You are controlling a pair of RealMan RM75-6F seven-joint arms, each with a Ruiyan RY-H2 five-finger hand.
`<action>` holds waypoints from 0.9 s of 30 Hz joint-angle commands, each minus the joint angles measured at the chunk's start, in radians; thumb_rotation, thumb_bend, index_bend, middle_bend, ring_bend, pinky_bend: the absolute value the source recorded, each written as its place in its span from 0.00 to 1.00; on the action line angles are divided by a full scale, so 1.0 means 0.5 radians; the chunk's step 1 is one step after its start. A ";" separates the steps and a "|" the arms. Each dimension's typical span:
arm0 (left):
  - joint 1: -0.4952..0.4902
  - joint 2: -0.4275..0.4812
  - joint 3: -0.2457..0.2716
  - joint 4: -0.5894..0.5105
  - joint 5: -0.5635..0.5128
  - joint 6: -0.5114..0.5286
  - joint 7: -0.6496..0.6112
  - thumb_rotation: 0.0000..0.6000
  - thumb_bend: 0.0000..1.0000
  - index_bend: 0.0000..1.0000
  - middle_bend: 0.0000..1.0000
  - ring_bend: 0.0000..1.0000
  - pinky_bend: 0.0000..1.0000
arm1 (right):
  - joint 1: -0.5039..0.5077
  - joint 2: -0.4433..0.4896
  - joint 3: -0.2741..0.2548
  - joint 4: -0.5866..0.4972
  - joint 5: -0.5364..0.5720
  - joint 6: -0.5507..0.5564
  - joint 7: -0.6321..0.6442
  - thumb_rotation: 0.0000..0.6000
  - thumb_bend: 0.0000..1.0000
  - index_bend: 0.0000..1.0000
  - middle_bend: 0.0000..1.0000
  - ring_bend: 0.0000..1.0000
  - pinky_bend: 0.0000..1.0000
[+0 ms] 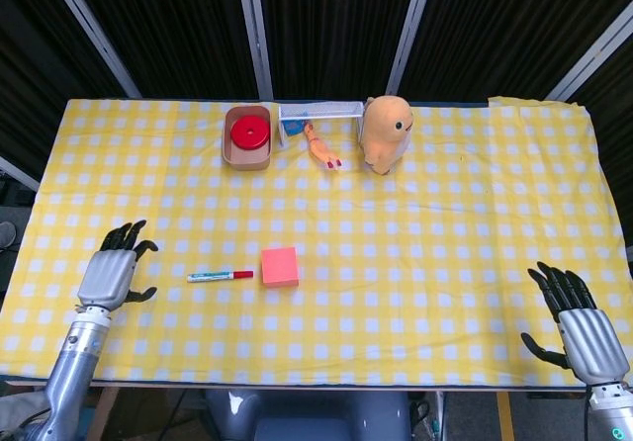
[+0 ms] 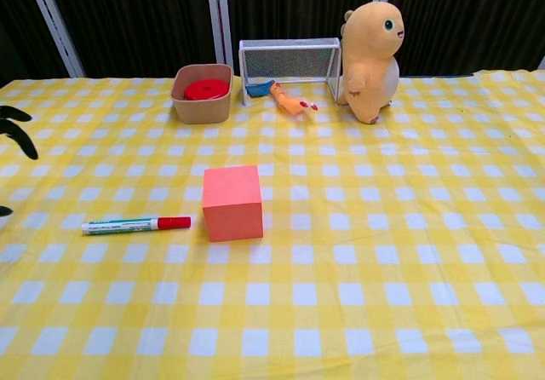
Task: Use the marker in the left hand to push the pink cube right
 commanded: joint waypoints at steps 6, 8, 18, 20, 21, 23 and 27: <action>-0.169 -0.224 -0.064 0.081 -0.213 -0.073 0.197 1.00 0.23 0.37 0.04 0.00 0.08 | -0.001 0.004 0.000 0.000 0.000 0.004 0.016 1.00 0.32 0.00 0.00 0.00 0.00; -0.205 -0.276 -0.060 0.098 -0.271 -0.091 0.249 1.00 0.24 0.38 0.04 0.00 0.08 | -0.001 0.005 0.000 0.000 0.000 0.004 0.024 1.00 0.32 0.00 0.00 0.00 0.00; -0.296 -0.422 -0.054 0.194 -0.446 -0.071 0.398 1.00 0.29 0.42 0.06 0.00 0.08 | 0.000 0.008 0.001 0.002 -0.003 0.007 0.042 1.00 0.32 0.00 0.00 0.00 0.00; -0.322 -0.456 -0.062 0.227 -0.492 -0.078 0.422 1.00 0.30 0.43 0.06 0.00 0.08 | 0.000 0.009 0.000 0.001 -0.005 0.009 0.045 1.00 0.32 0.00 0.00 0.00 0.00; -0.334 -0.473 -0.068 0.239 -0.516 -0.077 0.430 1.00 0.31 0.43 0.06 0.00 0.08 | 0.000 0.009 0.001 0.001 -0.007 0.010 0.045 1.00 0.32 0.00 0.00 0.00 0.00; -0.351 -0.500 -0.074 0.249 -0.559 -0.081 0.437 1.00 0.31 0.43 0.06 0.00 0.08 | -0.001 0.010 0.000 0.000 -0.008 0.011 0.048 1.00 0.32 0.00 0.00 0.00 0.00; -0.376 -0.528 -0.070 0.259 -0.611 -0.079 0.462 1.00 0.33 0.45 0.06 0.00 0.08 | -0.001 0.009 0.000 0.003 -0.013 0.016 0.050 1.00 0.32 0.00 0.00 0.00 0.00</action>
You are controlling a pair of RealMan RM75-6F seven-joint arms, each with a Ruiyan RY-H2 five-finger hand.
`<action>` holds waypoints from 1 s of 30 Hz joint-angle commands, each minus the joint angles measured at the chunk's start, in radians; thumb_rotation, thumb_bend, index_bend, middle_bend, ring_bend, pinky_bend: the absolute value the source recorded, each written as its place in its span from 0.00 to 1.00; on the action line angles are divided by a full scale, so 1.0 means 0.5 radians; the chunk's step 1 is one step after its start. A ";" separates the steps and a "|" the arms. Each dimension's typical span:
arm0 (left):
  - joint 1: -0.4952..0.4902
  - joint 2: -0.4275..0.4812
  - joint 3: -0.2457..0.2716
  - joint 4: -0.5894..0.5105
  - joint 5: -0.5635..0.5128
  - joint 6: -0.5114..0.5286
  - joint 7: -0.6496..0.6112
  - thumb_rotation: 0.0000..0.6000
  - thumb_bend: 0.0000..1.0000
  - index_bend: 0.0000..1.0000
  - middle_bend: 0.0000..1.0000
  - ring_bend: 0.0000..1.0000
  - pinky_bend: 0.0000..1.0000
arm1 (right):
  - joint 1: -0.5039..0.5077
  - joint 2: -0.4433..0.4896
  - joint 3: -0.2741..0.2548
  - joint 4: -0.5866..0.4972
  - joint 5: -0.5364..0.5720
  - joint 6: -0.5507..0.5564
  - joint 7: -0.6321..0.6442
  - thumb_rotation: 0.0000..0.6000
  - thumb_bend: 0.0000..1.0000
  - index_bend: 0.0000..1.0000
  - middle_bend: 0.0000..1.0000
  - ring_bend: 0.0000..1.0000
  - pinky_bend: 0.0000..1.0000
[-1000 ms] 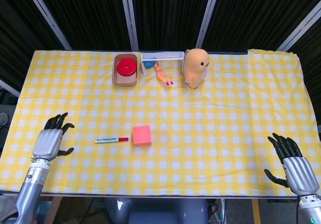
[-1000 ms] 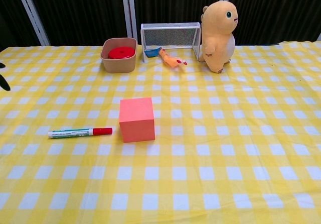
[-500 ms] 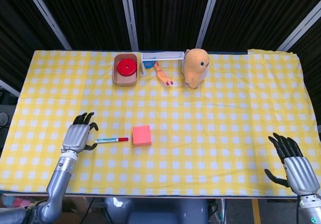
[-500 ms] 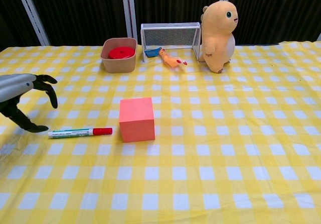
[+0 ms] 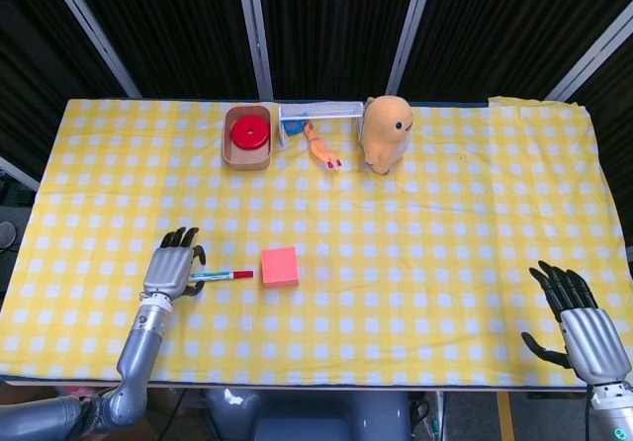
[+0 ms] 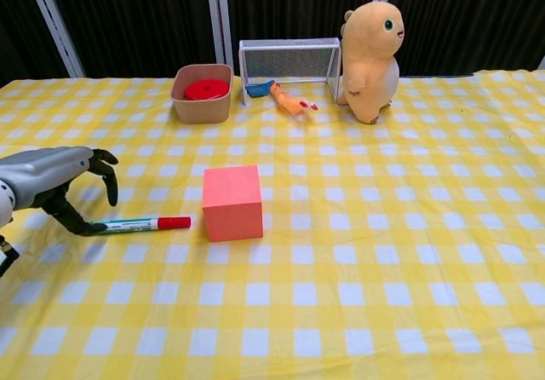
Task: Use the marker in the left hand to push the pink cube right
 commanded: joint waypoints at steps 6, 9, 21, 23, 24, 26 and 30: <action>-0.042 -0.050 0.007 0.017 -0.084 0.013 0.039 1.00 0.33 0.45 0.06 0.00 0.08 | 0.000 0.002 0.000 0.002 -0.003 0.004 0.011 1.00 0.32 0.00 0.00 0.00 0.00; -0.058 -0.072 0.016 0.037 -0.110 0.024 0.056 1.00 0.34 0.46 0.06 0.00 0.08 | -0.001 0.003 -0.001 0.002 -0.005 0.006 0.018 1.00 0.32 0.00 0.00 0.00 0.00; -0.095 -0.122 0.034 0.068 -0.179 0.058 0.093 1.00 0.44 0.53 0.08 0.00 0.08 | -0.003 0.004 0.001 0.000 -0.002 0.011 0.016 1.00 0.32 0.00 0.00 0.00 0.00; -0.094 -0.122 0.032 0.060 -0.173 0.067 0.081 1.00 0.46 0.55 0.09 0.00 0.08 | -0.003 0.003 0.002 0.001 -0.001 0.011 0.017 1.00 0.32 0.00 0.00 0.00 0.00; -0.094 -0.120 0.031 0.055 -0.168 0.073 0.076 1.00 0.47 0.56 0.09 0.00 0.08 | -0.003 0.003 0.002 0.001 -0.001 0.011 0.018 1.00 0.32 0.00 0.00 0.00 0.00; -0.093 -0.111 0.032 0.042 -0.152 0.085 0.068 1.00 0.47 0.57 0.09 0.00 0.08 | -0.003 0.003 0.002 0.001 0.002 0.009 0.018 1.00 0.32 0.00 0.00 0.00 0.00; -0.087 -0.075 0.035 0.011 -0.131 0.105 0.053 1.00 0.47 0.57 0.09 0.00 0.08 | -0.003 0.005 0.000 -0.001 0.001 0.007 0.020 1.00 0.32 0.00 0.00 0.00 0.00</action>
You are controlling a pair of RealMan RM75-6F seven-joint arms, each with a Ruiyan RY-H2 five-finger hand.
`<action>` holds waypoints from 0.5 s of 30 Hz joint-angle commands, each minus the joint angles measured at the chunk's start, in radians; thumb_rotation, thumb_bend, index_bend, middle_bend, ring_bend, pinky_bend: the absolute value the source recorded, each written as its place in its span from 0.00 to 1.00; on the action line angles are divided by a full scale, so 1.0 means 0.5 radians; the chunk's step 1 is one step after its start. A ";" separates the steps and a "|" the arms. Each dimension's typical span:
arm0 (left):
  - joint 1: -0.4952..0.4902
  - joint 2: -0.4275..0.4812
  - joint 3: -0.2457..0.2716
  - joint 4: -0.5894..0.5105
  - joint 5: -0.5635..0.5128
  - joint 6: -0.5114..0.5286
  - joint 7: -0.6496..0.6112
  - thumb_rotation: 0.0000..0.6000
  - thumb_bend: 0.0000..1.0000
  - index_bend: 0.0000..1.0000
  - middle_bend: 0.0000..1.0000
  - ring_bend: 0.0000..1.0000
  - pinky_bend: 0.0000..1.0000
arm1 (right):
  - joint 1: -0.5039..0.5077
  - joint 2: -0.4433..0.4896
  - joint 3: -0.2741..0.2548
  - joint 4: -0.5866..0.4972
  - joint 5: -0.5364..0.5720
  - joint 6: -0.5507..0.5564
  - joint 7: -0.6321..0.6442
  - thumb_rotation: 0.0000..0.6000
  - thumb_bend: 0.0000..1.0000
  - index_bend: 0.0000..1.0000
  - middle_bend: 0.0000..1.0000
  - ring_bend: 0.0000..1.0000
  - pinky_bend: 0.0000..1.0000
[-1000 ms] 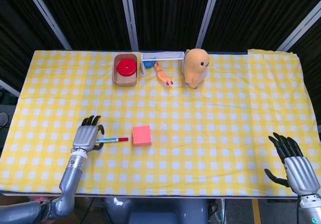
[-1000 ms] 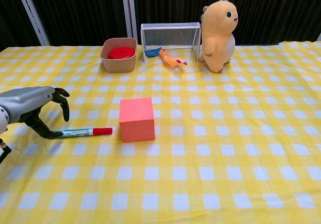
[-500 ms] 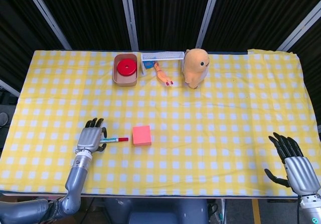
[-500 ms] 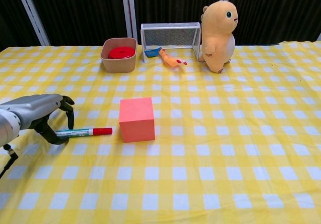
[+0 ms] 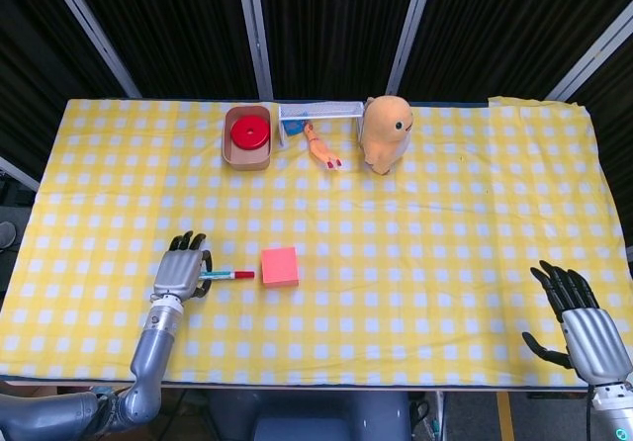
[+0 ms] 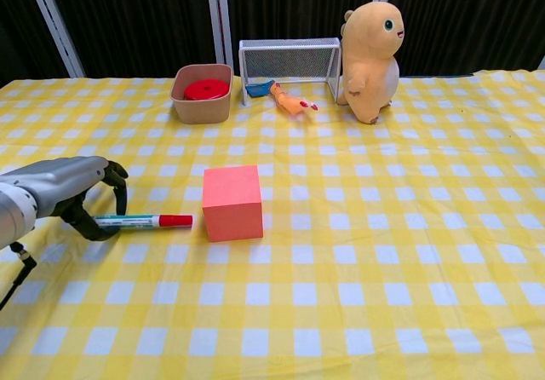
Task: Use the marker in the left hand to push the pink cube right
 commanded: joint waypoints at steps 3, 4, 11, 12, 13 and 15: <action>0.011 0.048 0.004 -0.028 0.007 0.023 -0.015 1.00 0.47 0.58 0.10 0.00 0.08 | -0.001 0.001 0.000 -0.002 -0.001 0.002 0.000 1.00 0.32 0.00 0.00 0.00 0.00; 0.014 0.057 0.007 -0.031 0.005 0.027 -0.015 1.00 0.47 0.58 0.10 0.00 0.08 | -0.001 0.001 0.000 -0.002 -0.001 0.003 -0.001 1.00 0.32 0.00 0.00 0.00 0.00; 0.031 0.104 0.020 -0.050 -0.035 0.023 -0.038 1.00 0.47 0.58 0.10 0.00 0.08 | 0.000 -0.003 0.000 -0.004 -0.005 0.003 -0.013 1.00 0.32 0.00 0.00 0.00 0.00; 0.029 0.100 0.020 -0.051 -0.035 0.022 -0.039 1.00 0.47 0.58 0.10 0.00 0.08 | 0.000 -0.003 0.000 -0.004 -0.005 0.003 -0.014 1.00 0.32 0.00 0.00 0.00 0.00; 0.025 0.093 0.018 -0.052 -0.035 0.021 -0.043 1.00 0.47 0.57 0.10 0.00 0.08 | 0.000 -0.004 0.000 -0.003 -0.005 0.003 -0.015 1.00 0.32 0.00 0.00 0.00 0.00; 0.016 0.078 0.012 -0.053 -0.036 0.021 -0.044 1.00 0.47 0.58 0.10 0.00 0.08 | 0.001 -0.003 0.000 -0.004 -0.003 0.000 -0.015 1.00 0.32 0.00 0.00 0.00 0.00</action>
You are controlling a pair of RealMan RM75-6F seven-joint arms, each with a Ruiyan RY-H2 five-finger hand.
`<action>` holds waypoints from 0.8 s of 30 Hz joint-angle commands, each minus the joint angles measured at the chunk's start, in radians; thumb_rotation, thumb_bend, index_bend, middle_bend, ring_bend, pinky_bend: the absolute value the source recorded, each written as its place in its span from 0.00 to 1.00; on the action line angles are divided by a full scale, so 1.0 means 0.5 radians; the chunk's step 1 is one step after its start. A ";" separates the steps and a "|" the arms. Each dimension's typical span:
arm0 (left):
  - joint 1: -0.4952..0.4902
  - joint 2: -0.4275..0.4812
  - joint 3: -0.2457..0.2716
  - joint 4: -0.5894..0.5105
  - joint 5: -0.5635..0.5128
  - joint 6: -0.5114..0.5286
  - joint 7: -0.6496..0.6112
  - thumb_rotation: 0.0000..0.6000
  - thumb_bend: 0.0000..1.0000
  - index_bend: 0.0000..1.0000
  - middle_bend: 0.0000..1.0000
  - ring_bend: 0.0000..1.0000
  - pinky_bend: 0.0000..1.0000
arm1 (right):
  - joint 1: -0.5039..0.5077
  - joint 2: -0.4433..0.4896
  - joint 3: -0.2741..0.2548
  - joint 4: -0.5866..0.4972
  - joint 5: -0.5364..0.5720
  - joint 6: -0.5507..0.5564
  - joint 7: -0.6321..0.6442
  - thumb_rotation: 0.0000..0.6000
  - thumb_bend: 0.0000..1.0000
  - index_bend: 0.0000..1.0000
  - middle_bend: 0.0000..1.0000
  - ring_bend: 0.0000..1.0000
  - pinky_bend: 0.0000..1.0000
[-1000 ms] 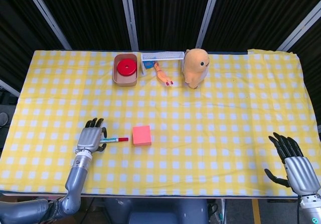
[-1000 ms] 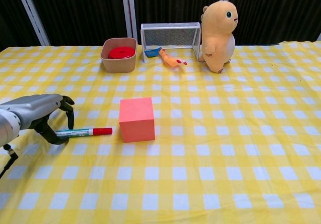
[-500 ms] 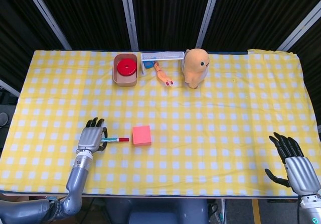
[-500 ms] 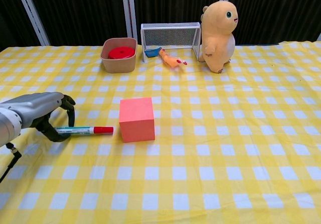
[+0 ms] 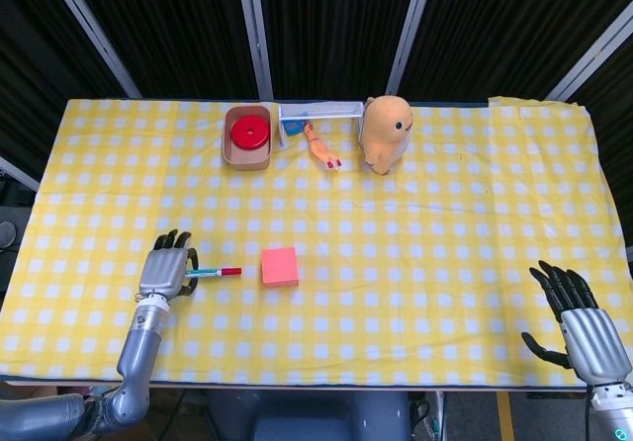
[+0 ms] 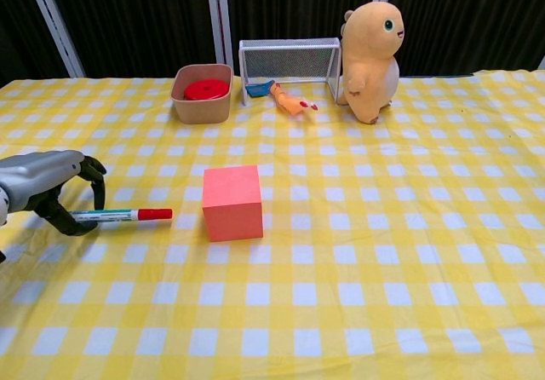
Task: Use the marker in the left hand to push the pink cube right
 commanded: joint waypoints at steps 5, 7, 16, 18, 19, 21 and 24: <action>-0.046 -0.086 -0.033 0.016 -0.005 0.013 0.012 1.00 0.47 0.58 0.10 0.00 0.08 | 0.000 0.005 0.001 -0.002 0.004 -0.001 0.004 1.00 0.32 0.00 0.00 0.00 0.00; -0.064 -0.117 -0.046 0.027 -0.014 0.017 0.023 1.00 0.47 0.58 0.10 0.00 0.08 | -0.001 0.005 0.001 -0.003 0.005 -0.001 0.007 1.00 0.32 0.00 0.00 0.00 0.00; -0.198 -0.307 -0.147 0.130 -0.113 0.015 0.133 1.00 0.47 0.58 0.11 0.00 0.08 | 0.000 0.012 -0.002 -0.008 0.009 -0.009 0.022 1.00 0.32 0.00 0.00 0.00 0.00; -0.229 -0.344 -0.181 0.145 -0.150 0.011 0.152 1.00 0.47 0.58 0.11 0.00 0.08 | 0.001 0.014 -0.001 -0.009 0.010 -0.010 0.024 1.00 0.32 0.00 0.00 0.00 0.00; -0.249 -0.366 -0.201 0.155 -0.171 0.009 0.164 1.00 0.47 0.58 0.11 0.00 0.08 | 0.001 0.015 -0.001 -0.010 0.011 -0.010 0.026 1.00 0.32 0.00 0.00 0.00 0.00; -0.278 -0.396 -0.226 0.169 -0.196 0.008 0.184 1.00 0.47 0.58 0.11 0.00 0.08 | 0.001 0.016 -0.001 -0.010 0.012 -0.011 0.030 1.00 0.32 0.00 0.00 0.00 0.00; -0.326 -0.444 -0.260 0.192 -0.227 0.004 0.210 1.00 0.47 0.58 0.11 0.00 0.08 | 0.002 0.019 -0.001 -0.012 0.012 -0.013 0.036 1.00 0.32 0.00 0.00 0.00 0.00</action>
